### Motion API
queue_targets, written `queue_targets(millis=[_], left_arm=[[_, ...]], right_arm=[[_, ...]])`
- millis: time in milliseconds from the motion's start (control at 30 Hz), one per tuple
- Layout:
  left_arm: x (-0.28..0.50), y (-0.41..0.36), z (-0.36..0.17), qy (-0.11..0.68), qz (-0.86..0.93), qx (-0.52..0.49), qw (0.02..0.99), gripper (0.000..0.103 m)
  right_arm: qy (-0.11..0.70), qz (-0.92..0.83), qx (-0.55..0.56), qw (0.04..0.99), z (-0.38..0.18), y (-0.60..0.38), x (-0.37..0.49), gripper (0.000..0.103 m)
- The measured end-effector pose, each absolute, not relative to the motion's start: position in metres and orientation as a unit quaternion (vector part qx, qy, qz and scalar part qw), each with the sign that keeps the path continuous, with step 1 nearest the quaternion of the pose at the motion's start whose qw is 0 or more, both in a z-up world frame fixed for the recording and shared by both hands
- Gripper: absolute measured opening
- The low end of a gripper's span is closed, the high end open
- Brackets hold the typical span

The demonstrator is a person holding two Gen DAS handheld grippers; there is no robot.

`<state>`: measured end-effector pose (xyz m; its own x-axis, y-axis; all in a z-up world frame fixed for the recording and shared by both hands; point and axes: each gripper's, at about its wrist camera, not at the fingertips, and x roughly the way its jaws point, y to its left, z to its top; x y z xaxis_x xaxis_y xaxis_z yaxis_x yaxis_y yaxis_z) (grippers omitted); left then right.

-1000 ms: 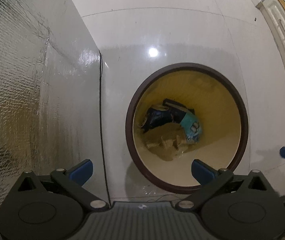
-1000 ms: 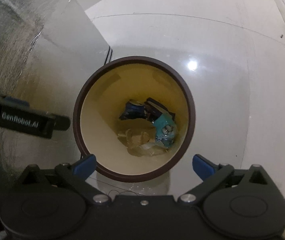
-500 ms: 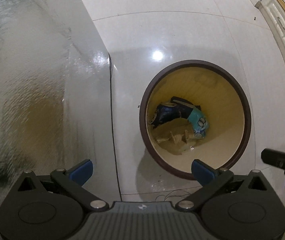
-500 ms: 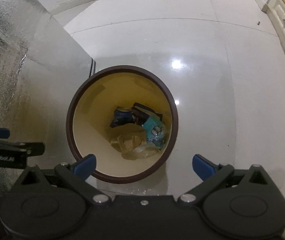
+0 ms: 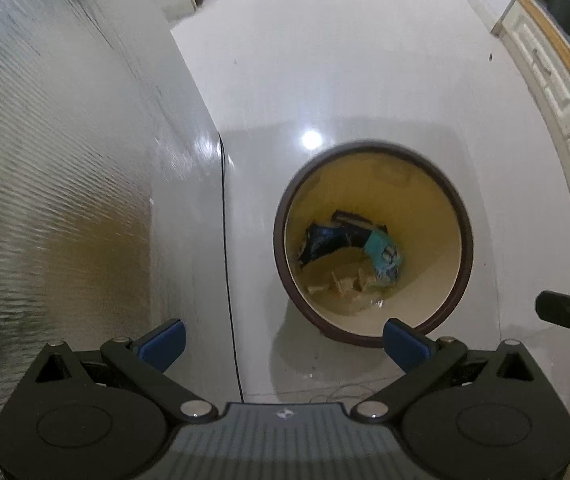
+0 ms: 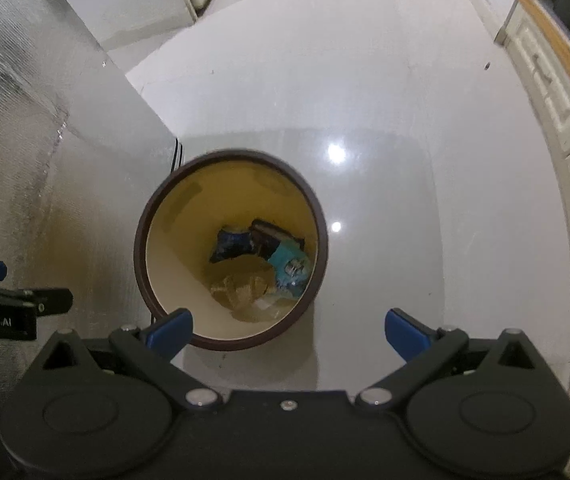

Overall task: Collect trash
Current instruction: 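Move both open tools back from the bin toward the counter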

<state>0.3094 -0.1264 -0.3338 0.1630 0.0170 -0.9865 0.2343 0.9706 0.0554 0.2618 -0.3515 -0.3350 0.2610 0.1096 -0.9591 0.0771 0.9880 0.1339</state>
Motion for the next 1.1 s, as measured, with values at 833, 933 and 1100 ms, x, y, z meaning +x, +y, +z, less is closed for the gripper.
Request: queue_targets(millis=[833,933,1100], left_arm=[[0.247,-0.127,-0.189,0.504,-0.085,0.121,0.851,0.103],[0.24,-0.127,-0.171,0.485,-0.088,0.115,0.862,0.103],[0.23,-0.124,-0.138,0.46,-0.095,0.096,0.877,0.103]], right_arm=[[0.468,-0.017,0.072,0.881,-0.194,-0.36,0.183,0.103],[0.454,-0.022,0.068,0.888,-0.181,-0.359,0.175,0.103],[0.419,-0.027,0.065,0.905,-0.158,-0.359,0.162,0.103]])
